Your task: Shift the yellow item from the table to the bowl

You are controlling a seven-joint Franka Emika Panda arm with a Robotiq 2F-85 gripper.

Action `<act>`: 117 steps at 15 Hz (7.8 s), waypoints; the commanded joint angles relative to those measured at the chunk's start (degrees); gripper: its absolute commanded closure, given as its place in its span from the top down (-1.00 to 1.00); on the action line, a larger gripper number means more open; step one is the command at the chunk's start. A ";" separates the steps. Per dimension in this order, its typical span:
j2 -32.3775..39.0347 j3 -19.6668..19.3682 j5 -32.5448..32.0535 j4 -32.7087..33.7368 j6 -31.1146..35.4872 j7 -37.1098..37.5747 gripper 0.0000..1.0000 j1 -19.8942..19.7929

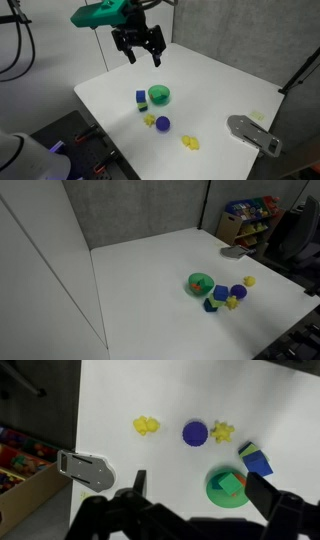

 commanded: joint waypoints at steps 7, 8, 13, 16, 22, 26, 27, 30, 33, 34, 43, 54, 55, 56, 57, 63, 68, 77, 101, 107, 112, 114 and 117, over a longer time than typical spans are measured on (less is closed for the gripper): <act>1.21 -0.37 1.19 1.35 0.63 0.55 1.00 0.80; 1.77 -0.42 1.76 1.77 1.23 0.67 1.00 1.11; 6.16 -0.61 5.53 3.19 9.68 1.76 1.00 2.17; 9.78 -0.65 8.09 3.35 15.81 1.74 1.00 2.52; 19.55 -2.68 11.84 3.54 24.80 1.29 1.00 0.86; 26.81 -4.78 15.43 4.58 26.57 0.88 1.00 -0.69; 28.59 -5.22 16.93 4.83 26.56 0.51 1.00 -1.09; 33.09 -5.15 18.75 5.63 26.36 3.17 1.00 -2.89; 36.79 -4.76 20.42 6.15 27.66 6.81 1.00 -4.38; 37.97 -4.70 20.86 6.28 28.70 8.65 1.00 -4.76; 48.52 -4.59 24.31 11.85 30.92 27.47 1.00 -6.58; 54.18 -5.67 25.25 14.99 33.28 33.42 1.00 -6.13; 55.01 -6.07 24.85 15.28 33.50 34.62 1.00 -6.22; 56.04 -6.71 24.29 15.69 34.15 36.07 1.00 -6.17; 57.08 -7.04 24.39 16.11 34.49 36.73 1.00 -6.34; 64.12 -5.96 28.44 18.77 37.55 36.85 1.00 -8.48; 70.35 -4.99 30.66 22.17 40.87 36.22 1.00 -9.79; 79.67 -4.59 31.14 28.94 42.43 37.97 1.00 -9.66; 84.09 0.33 32.67 34.36 41.50 35.43 -0.54 -12.23; 76.85 -1.14 30.80 31.48 41.70 36.23 -0.61 -7.46; 70.74 -1.74 28.44 29.53 41.70 36.68 -0.61 -2.11; 69.17 -1.45 27.48 29.16 41.79 36.72 -0.61 -0.19; 67.94 -0.15 25.85 29.04 42.24 35.86 -0.61 2.25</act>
